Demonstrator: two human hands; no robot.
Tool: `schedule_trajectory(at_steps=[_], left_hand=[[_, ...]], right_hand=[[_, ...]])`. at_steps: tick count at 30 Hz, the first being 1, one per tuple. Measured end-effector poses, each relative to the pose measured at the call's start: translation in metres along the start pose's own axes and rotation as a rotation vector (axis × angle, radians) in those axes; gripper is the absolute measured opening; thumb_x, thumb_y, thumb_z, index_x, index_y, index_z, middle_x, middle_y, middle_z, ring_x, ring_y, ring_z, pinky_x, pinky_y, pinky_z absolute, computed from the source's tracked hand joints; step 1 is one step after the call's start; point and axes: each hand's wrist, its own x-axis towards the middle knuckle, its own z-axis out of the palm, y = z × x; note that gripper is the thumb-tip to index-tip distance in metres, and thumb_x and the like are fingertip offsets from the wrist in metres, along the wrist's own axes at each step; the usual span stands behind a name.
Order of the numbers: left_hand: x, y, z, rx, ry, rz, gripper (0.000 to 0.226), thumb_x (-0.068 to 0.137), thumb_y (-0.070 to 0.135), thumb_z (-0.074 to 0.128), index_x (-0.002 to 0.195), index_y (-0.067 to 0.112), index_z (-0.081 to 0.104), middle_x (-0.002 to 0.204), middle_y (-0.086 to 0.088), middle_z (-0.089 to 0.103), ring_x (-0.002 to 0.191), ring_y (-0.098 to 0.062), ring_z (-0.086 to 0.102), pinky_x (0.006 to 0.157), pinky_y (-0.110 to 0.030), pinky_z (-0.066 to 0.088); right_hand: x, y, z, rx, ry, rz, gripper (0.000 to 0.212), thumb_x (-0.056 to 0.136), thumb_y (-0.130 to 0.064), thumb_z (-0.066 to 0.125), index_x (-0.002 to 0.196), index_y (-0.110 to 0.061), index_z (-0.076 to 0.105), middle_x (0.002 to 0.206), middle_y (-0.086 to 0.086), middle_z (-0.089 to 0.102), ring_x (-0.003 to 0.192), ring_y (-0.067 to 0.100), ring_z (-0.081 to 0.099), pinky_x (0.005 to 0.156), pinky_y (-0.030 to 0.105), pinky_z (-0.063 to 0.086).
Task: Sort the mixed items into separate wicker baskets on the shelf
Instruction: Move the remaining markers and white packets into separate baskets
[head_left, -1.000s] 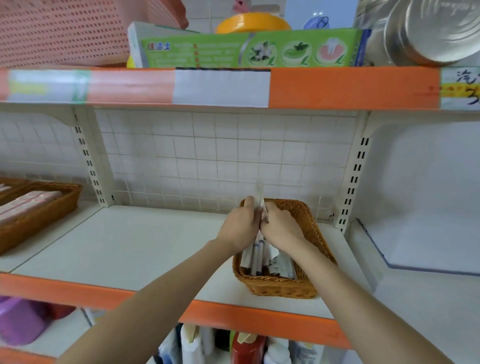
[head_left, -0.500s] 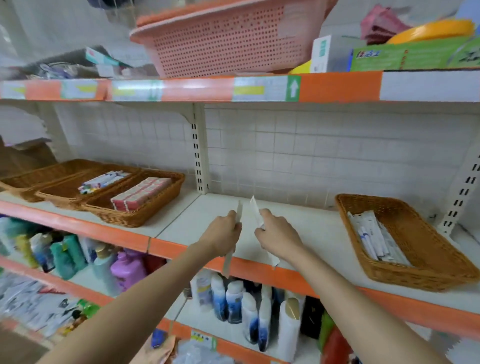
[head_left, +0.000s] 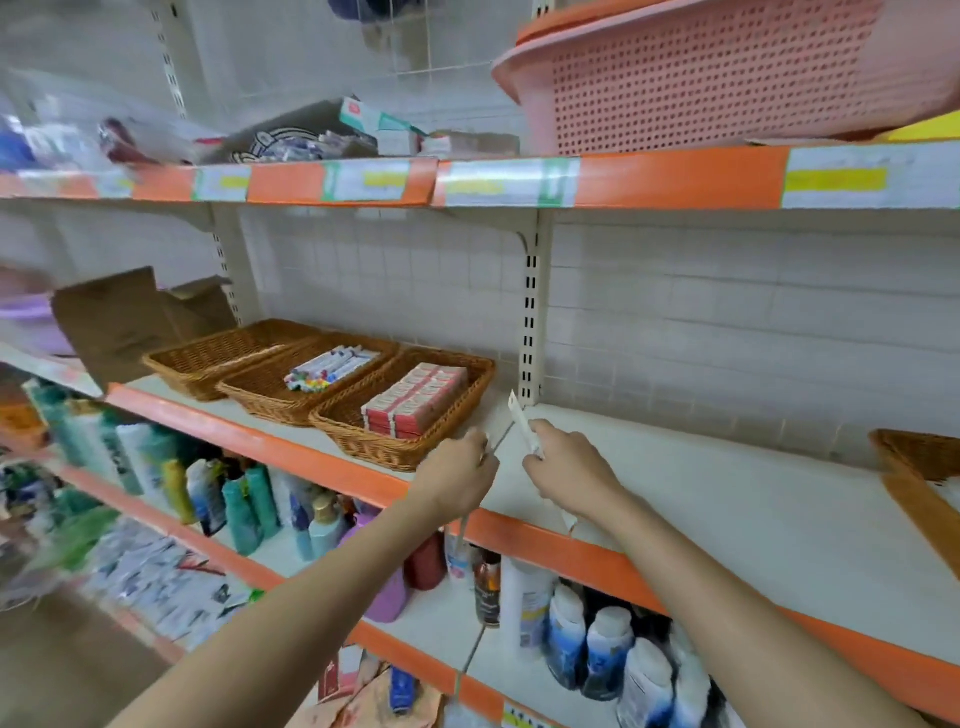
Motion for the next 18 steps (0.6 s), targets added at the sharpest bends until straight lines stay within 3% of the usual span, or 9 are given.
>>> schedule_trajectory(at_steps=[3,5,10,13,16,18], left_hand=[[0.018,-0.026,-0.018,0.042,0.028,-0.001,0.021,0.096,0.03,0.04,0.09,0.011,0.046,0.095,-0.017,0.065,0.087,-0.038,0.062,0.068,-0.037,0.045],[0.033,-0.043,-0.035,0.1,0.057,-0.021,0.024,0.097,0.033,0.041,0.098,0.011,0.05,0.101,-0.017,0.065,0.094,-0.036,0.061,0.071,-0.037,0.043],[0.063,-0.085,-0.071,0.116,0.133,-0.096,0.026,0.095,0.035,0.042,0.101,0.014,0.056,0.086,-0.007,0.065,0.077,-0.026,0.061,0.06,-0.032,0.041],[0.074,-0.116,-0.084,0.146,0.139,-0.099,0.022,0.095,0.034,0.043,0.088,0.016,0.053,0.079,-0.003,0.062,0.073,-0.023,0.059,0.057,-0.031,0.039],[0.082,-0.15,-0.101,0.166,0.165,-0.102,0.023,0.094,0.034,0.044,0.077,0.019,0.045,0.071,0.001,0.055,0.072,-0.023,0.056,0.058,-0.031,0.038],[0.087,-0.175,-0.115,0.174,0.154,-0.103,0.024,0.094,0.039,0.045,0.081,0.019,0.045,0.072,0.001,0.054,0.074,-0.025,0.057,0.06,-0.031,0.039]], right_hand=[[0.037,-0.022,0.009,0.045,0.024,-0.056,0.007,0.094,-0.022,0.04,0.097,-0.02,0.046,0.092,0.011,0.061,0.084,0.033,0.063,0.071,0.035,0.049],[0.06,-0.041,0.019,0.065,0.03,-0.09,0.007,0.095,-0.023,0.039,0.092,-0.022,0.044,0.091,0.012,0.061,0.087,0.034,0.062,0.067,0.034,0.043],[0.102,-0.08,0.043,0.021,0.019,-0.166,0.03,0.099,-0.028,0.036,0.123,-0.019,0.051,0.1,0.013,0.064,0.086,0.032,0.058,0.065,0.032,0.041],[0.12,-0.105,0.059,0.001,0.009,-0.192,0.035,0.1,-0.029,0.033,0.129,-0.019,0.05,0.101,0.011,0.064,0.087,0.03,0.06,0.063,0.032,0.041],[0.143,-0.133,0.081,0.015,-0.009,-0.183,0.031,0.101,-0.032,0.029,0.113,-0.019,0.054,0.094,0.006,0.063,0.088,0.03,0.062,0.063,0.034,0.04],[0.155,-0.153,0.096,0.032,-0.013,-0.162,0.03,0.101,-0.034,0.027,0.098,-0.023,0.055,0.09,0.004,0.061,0.088,0.029,0.061,0.066,0.034,0.041]])
